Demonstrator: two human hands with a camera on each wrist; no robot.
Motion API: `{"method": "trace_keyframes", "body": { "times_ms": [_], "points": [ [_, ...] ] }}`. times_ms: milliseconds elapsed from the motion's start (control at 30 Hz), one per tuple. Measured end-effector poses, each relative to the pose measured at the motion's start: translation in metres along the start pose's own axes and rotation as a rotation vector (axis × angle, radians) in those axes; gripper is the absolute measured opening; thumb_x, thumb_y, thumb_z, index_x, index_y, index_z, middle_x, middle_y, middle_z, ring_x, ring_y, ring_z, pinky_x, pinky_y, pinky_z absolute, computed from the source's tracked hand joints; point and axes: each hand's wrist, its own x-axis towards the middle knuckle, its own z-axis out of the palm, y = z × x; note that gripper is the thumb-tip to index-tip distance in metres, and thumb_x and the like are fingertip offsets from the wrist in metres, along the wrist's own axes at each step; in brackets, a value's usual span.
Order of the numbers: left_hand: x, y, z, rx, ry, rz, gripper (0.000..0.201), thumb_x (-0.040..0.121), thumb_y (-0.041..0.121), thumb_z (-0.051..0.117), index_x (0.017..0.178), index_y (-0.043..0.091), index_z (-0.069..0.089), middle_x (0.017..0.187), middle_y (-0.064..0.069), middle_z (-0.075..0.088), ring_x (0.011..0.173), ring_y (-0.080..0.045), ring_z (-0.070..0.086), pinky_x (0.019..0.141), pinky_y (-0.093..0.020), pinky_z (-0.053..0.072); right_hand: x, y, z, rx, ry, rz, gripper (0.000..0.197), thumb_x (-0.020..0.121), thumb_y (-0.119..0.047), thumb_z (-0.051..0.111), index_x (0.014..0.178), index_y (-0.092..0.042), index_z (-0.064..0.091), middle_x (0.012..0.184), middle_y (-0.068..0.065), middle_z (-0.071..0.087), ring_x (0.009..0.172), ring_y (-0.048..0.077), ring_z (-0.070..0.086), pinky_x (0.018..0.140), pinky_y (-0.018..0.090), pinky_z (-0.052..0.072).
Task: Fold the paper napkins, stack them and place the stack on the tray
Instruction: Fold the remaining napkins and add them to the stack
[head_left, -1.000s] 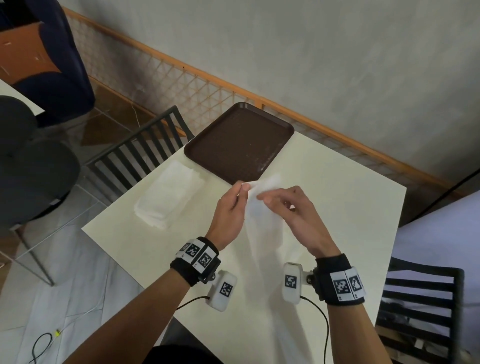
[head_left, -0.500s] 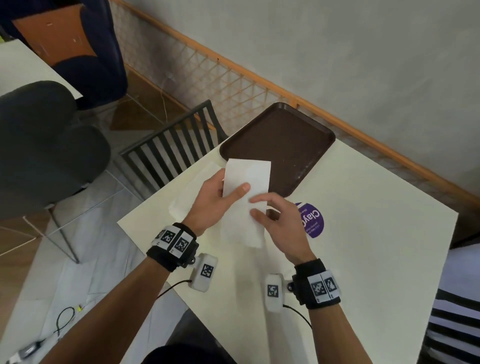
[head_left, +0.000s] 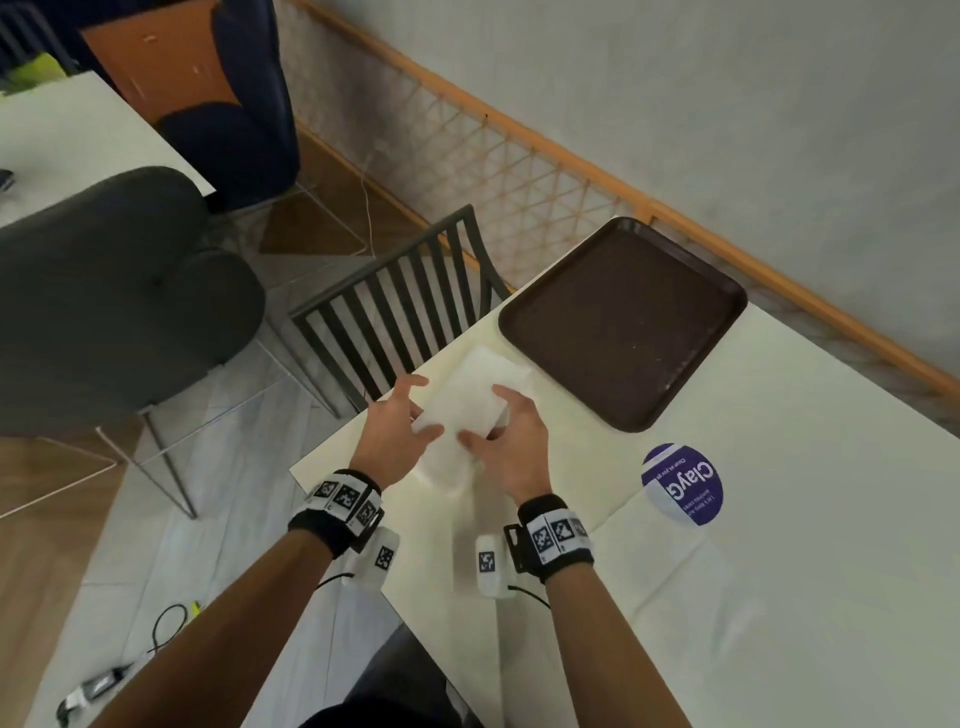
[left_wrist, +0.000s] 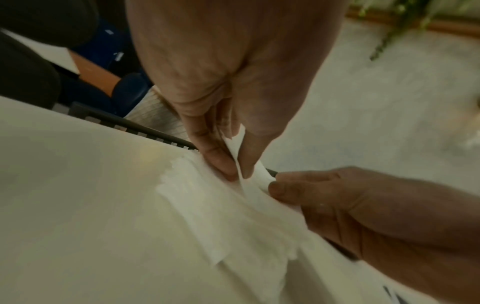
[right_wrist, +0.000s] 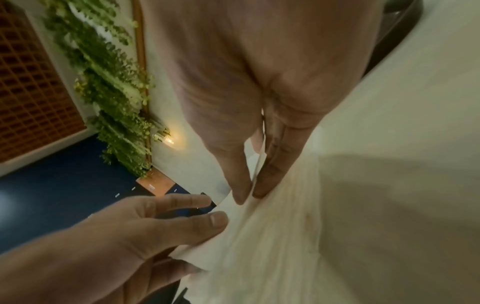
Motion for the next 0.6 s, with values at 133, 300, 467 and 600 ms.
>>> {"method": "trace_keyframes", "body": {
  "times_ms": [133, 300, 467, 600],
  "points": [
    [-0.001, -0.005, 0.005, 0.072, -0.028, 0.025, 0.051, 0.095, 0.020, 0.077, 0.138, 0.026, 0.052, 0.103, -0.004, 0.065, 0.098, -0.024, 0.064, 0.081, -0.032, 0.054, 0.000, 0.002, 0.003, -0.121, -0.034, -0.006, 0.079, 0.082, -0.024, 0.095, 0.149, -0.023, 0.055, 0.151, -0.003, 0.049, 0.128, 0.023, 0.060, 0.111, 0.041, 0.056],
    [-0.021, 0.007, 0.014, 0.159, 0.092, 0.109, 0.042, 0.094, 0.021, 0.078, 0.134, 0.018, 0.065, 0.142, -0.008, 0.052, 0.134, -0.030, 0.051, 0.115, -0.039, 0.042, -0.022, -0.005, -0.036, -0.194, 0.009, -0.068, 0.056, 0.088, -0.047, 0.086, 0.135, -0.027, 0.064, 0.145, -0.008, 0.046, 0.104, 0.013, 0.064, 0.099, 0.031, 0.054],
    [-0.073, 0.032, 0.051, 0.111, 0.248, 0.253, 0.027, 0.095, 0.019, 0.077, 0.120, 0.019, 0.069, 0.138, -0.005, 0.054, 0.129, -0.030, 0.048, 0.107, -0.033, 0.041, -0.060, 0.026, -0.122, -0.373, 0.108, -0.109, 0.037, 0.099, -0.045, 0.076, 0.128, -0.024, 0.068, 0.125, -0.002, 0.065, 0.078, 0.007, 0.069, 0.089, 0.033, 0.054],
    [-0.115, 0.051, 0.100, 0.080, 0.012, 0.289, 0.019, 0.098, 0.035, 0.072, 0.110, 0.021, 0.067, 0.107, 0.008, 0.064, 0.102, -0.016, 0.060, 0.092, -0.037, 0.055, -0.085, 0.081, -0.192, -0.604, 0.150, 0.065, 0.044, 0.096, -0.045, 0.076, 0.130, -0.020, 0.064, 0.124, 0.006, 0.070, 0.111, 0.031, 0.070, 0.092, 0.044, 0.057]
  ]
}}
